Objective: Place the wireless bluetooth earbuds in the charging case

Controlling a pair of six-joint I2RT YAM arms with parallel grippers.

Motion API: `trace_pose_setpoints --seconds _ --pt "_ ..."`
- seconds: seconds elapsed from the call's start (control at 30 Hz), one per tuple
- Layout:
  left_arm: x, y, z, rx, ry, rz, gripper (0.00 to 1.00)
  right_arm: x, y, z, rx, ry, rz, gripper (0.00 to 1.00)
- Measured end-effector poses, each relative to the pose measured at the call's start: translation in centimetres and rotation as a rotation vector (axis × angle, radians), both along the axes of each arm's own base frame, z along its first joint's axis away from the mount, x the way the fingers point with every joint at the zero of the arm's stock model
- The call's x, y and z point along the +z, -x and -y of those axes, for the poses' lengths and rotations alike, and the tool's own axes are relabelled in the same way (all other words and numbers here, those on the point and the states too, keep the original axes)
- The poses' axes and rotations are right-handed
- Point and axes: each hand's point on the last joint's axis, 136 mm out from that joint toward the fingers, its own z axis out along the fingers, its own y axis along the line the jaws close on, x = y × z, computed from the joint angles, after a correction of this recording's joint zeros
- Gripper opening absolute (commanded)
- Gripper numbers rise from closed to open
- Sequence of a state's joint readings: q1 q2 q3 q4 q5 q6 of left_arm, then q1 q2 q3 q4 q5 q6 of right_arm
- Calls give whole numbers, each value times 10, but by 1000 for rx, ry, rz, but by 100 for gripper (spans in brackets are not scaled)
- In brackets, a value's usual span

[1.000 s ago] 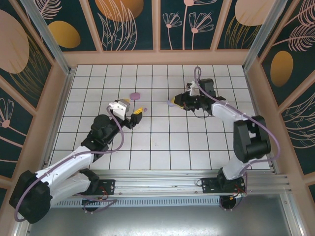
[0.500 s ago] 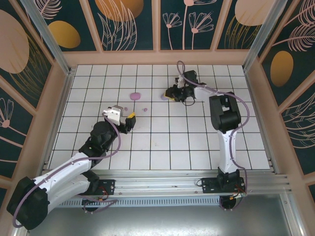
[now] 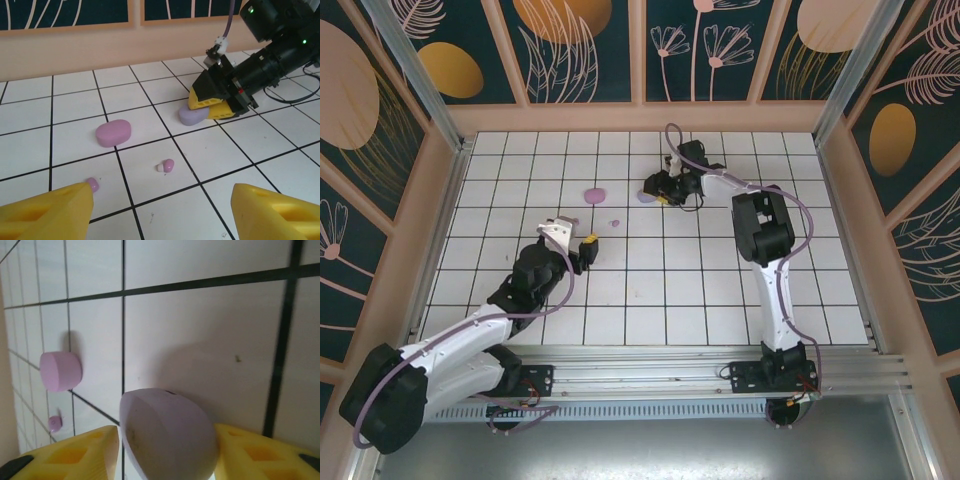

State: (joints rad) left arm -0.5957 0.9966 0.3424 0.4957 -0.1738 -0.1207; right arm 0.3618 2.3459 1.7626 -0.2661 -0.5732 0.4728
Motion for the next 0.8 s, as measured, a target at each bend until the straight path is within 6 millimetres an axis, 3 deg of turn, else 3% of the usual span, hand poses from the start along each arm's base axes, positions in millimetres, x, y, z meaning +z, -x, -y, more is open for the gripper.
trace_pose_setpoints --seconds 0.13,0.23,0.43,0.53,0.63,0.8 --pt "-1 -3 -2 10 -10 -6 73 1 4 13 -24 69 5 52" --pt "7 -15 -7 42 4 -46 73 16 9 23 -37 111 45 53" --pt "31 -53 -32 125 104 -128 75 82 6 24 15 120 239 54" --pt "40 -68 -39 138 136 -178 76 108 0 10 96 127 362 54" --pt "48 -89 -45 149 164 -226 76 127 -4 -20 226 144 495 57" --pt "39 -117 -53 136 219 -333 75 132 -7 -87 499 175 704 64"
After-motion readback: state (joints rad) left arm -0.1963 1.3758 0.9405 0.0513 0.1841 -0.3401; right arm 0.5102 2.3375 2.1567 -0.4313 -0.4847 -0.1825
